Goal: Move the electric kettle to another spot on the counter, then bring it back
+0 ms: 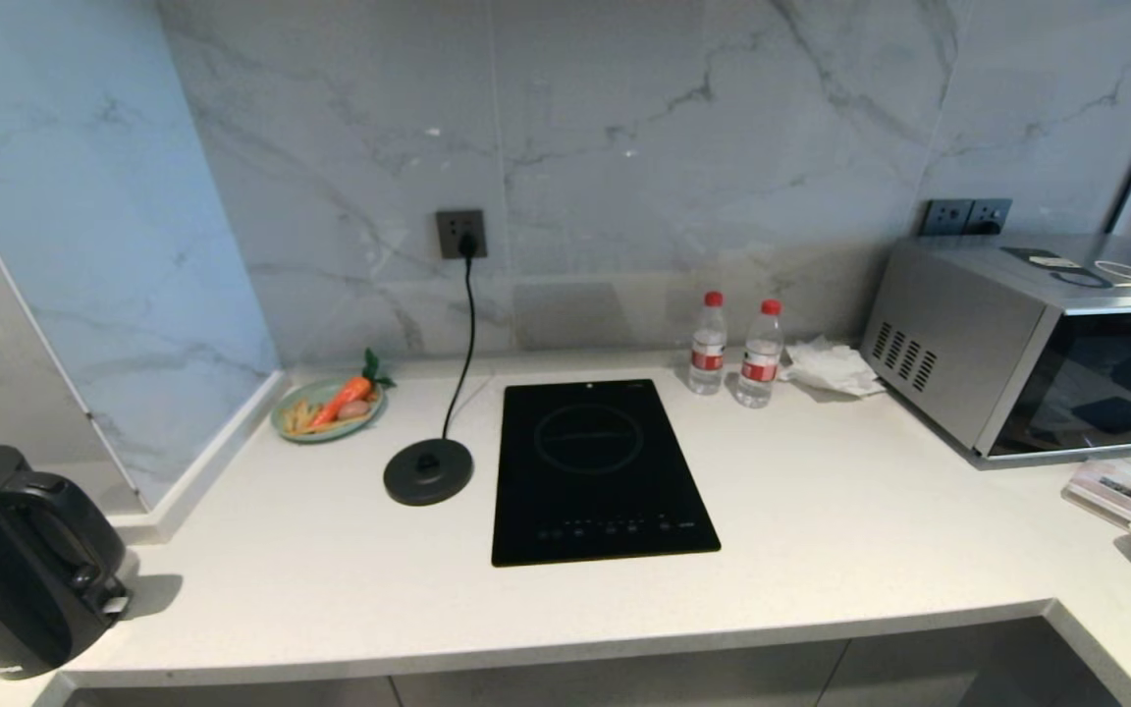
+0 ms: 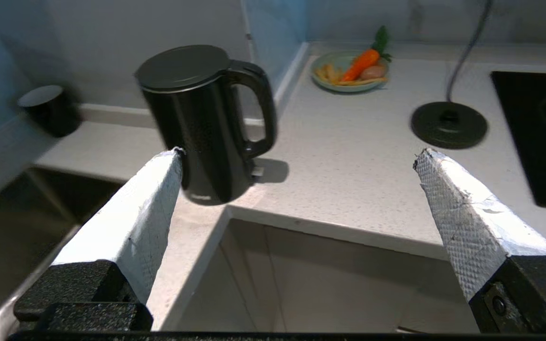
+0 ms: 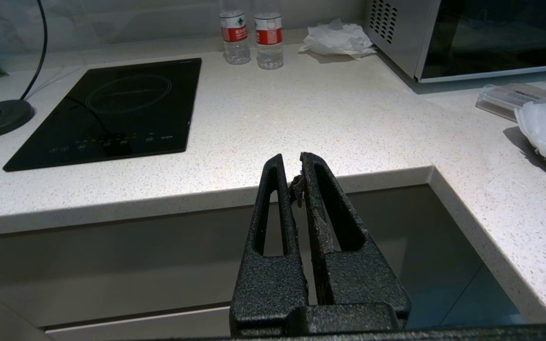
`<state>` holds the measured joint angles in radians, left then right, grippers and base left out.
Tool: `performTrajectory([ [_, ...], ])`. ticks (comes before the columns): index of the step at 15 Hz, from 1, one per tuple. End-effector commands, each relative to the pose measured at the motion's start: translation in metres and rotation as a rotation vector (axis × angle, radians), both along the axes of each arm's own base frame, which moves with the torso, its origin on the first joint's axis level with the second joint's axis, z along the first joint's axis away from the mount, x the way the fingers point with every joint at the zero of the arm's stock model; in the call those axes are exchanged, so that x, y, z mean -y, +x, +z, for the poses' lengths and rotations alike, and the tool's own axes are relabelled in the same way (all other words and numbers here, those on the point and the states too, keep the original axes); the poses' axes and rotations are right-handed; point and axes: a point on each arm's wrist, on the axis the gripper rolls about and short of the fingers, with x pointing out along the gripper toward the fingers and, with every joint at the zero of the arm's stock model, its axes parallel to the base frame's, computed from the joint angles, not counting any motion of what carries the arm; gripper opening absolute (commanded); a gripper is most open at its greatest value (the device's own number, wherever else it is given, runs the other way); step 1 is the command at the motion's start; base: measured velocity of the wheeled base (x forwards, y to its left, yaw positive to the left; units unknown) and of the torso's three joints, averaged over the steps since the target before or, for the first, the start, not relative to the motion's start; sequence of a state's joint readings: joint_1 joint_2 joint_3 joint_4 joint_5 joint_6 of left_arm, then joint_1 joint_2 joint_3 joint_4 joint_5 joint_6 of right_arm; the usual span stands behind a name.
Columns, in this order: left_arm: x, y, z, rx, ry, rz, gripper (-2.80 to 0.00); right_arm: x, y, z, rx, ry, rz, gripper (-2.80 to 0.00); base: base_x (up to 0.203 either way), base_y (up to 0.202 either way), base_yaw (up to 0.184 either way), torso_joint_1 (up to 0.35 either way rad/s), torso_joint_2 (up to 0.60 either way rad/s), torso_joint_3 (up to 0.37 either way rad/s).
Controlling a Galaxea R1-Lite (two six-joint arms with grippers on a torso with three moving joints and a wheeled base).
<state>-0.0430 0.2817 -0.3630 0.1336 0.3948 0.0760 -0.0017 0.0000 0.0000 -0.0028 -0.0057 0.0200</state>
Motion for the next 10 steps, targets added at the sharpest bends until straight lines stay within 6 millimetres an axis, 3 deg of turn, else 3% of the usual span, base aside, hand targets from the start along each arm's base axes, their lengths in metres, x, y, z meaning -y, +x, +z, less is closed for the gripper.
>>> performTrajectory([
  [1, 0.004, -0.001, 0.000, -0.004, 0.014, 0.084, 0.00, 0.000, 0.000, 0.000, 0.000, 0.000, 0.000, -2.80, 0.000, 0.000, 0.000, 0.000, 0.00, 0.000],
  [3, 0.007, 0.008, -0.020, -0.024, 0.007, -0.035, 0.00, 0.000, 0.000, 0.000, 0.000, 0.000, 0.000, -2.80, 0.000, 0.000, 0.000, 0.000, 0.00, 0.000],
  [5, 0.010, 0.018, -0.051, -0.020, -0.068, -0.268, 0.00, 0.000, 0.000, 0.000, 0.000, 0.000, 0.000, -2.80, 0.000, 0.000, 0.000, 0.000, 0.00, 0.000],
  [8, 0.013, 0.016, -0.047, 0.016, -0.141, -0.525, 0.00, 0.000, 0.000, 0.000, 0.000, 0.000, 0.000, -2.80, 0.000, 0.000, 0.000, 0.000, 0.00, 0.000],
  [10, 0.013, 0.010, -0.049, 0.006, -0.143, -0.539, 0.00, 0.000, 0.000, 0.000, 0.000, 0.000, 0.000, -2.80, 0.000, 0.000, 0.000, 0.000, 0.00, 0.000],
])
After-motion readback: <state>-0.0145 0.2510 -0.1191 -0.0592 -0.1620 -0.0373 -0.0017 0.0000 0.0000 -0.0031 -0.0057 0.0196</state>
